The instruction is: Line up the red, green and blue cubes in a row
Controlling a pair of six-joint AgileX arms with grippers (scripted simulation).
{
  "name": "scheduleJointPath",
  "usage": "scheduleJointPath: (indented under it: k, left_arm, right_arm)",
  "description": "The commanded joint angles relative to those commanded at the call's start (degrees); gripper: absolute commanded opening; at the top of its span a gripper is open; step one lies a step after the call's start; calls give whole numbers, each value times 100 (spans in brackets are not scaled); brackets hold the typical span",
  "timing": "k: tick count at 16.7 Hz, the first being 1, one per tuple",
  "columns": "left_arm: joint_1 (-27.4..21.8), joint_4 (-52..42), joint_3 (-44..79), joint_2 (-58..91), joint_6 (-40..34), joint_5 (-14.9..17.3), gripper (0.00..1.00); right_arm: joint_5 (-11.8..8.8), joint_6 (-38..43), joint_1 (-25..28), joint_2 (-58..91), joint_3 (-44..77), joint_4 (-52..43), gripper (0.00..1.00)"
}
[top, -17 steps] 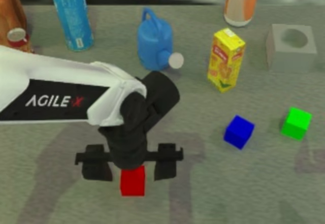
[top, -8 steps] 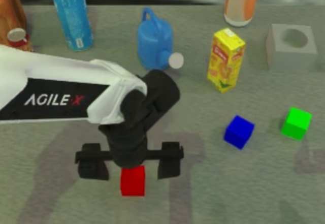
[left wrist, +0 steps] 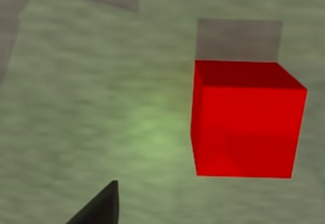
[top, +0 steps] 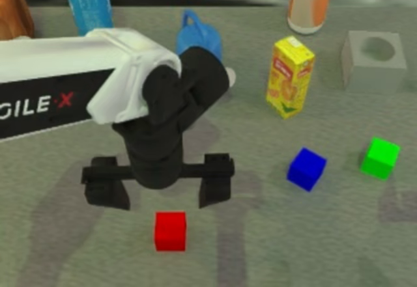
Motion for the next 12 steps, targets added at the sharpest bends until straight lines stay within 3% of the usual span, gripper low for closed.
scheduleJointPath:
  k: [6, 12]
  left_arm:
    - [65, 126, -164, -146, 21, -14, 100]
    - [992, 1141, -1587, -1983, 253, -100, 100]
  right_arm:
    - [-11, -103, 32, 175, 171, -116, 100]
    - [-18, -1102, 232, 2160, 1837, -1246, 100]
